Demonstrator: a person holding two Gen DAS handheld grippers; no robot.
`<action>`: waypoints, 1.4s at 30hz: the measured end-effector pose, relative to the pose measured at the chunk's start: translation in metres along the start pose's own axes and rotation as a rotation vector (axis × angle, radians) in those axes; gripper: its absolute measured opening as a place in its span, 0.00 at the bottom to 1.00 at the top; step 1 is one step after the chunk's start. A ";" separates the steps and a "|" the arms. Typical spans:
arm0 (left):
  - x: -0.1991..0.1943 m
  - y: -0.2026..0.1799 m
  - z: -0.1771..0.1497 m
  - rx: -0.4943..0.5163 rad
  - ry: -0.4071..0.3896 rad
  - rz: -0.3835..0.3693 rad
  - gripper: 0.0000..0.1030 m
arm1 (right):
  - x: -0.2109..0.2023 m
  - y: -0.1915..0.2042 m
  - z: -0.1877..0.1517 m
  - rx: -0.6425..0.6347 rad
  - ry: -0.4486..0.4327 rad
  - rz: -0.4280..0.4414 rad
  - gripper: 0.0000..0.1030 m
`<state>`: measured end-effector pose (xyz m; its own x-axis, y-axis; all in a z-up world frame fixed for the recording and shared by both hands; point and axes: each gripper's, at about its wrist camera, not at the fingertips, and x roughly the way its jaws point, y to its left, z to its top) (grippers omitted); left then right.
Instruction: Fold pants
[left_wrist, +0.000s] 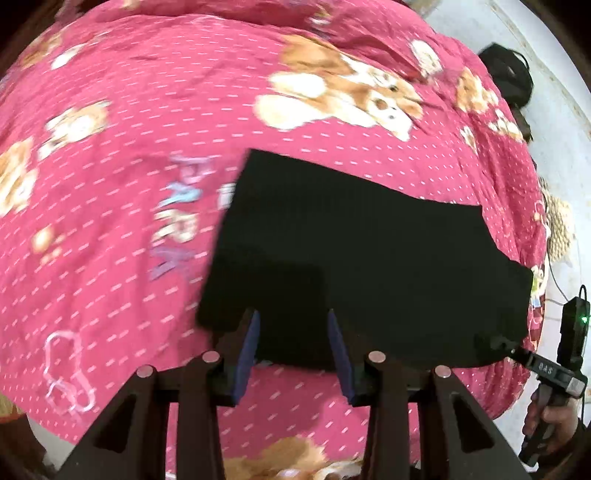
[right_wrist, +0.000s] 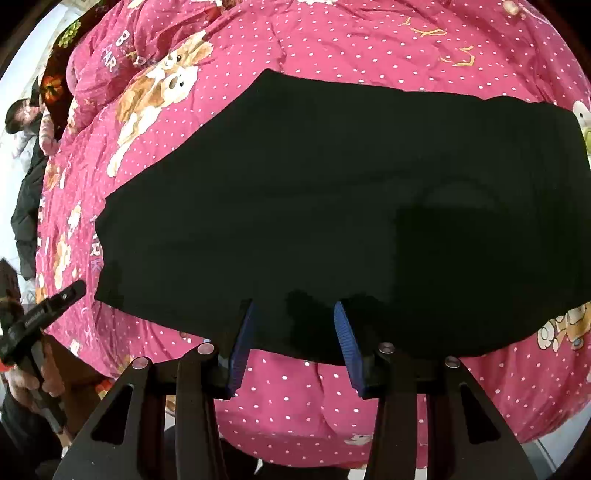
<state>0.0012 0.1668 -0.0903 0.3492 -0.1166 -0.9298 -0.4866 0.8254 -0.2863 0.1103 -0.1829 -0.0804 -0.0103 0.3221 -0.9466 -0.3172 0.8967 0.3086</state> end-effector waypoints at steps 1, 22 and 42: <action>0.006 -0.006 0.005 0.010 0.006 -0.005 0.40 | 0.000 -0.002 -0.001 0.001 -0.002 -0.002 0.43; 0.063 -0.017 0.082 0.129 0.052 0.037 0.40 | -0.001 -0.035 0.030 0.108 -0.031 -0.044 0.43; 0.025 -0.080 0.055 0.202 0.038 0.060 0.39 | 0.006 -0.057 0.027 -0.060 -0.047 -0.267 0.43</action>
<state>0.0925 0.1280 -0.0777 0.2917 -0.0813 -0.9530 -0.3344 0.9248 -0.1813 0.1543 -0.2237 -0.1013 0.1245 0.0914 -0.9880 -0.3583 0.9327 0.0411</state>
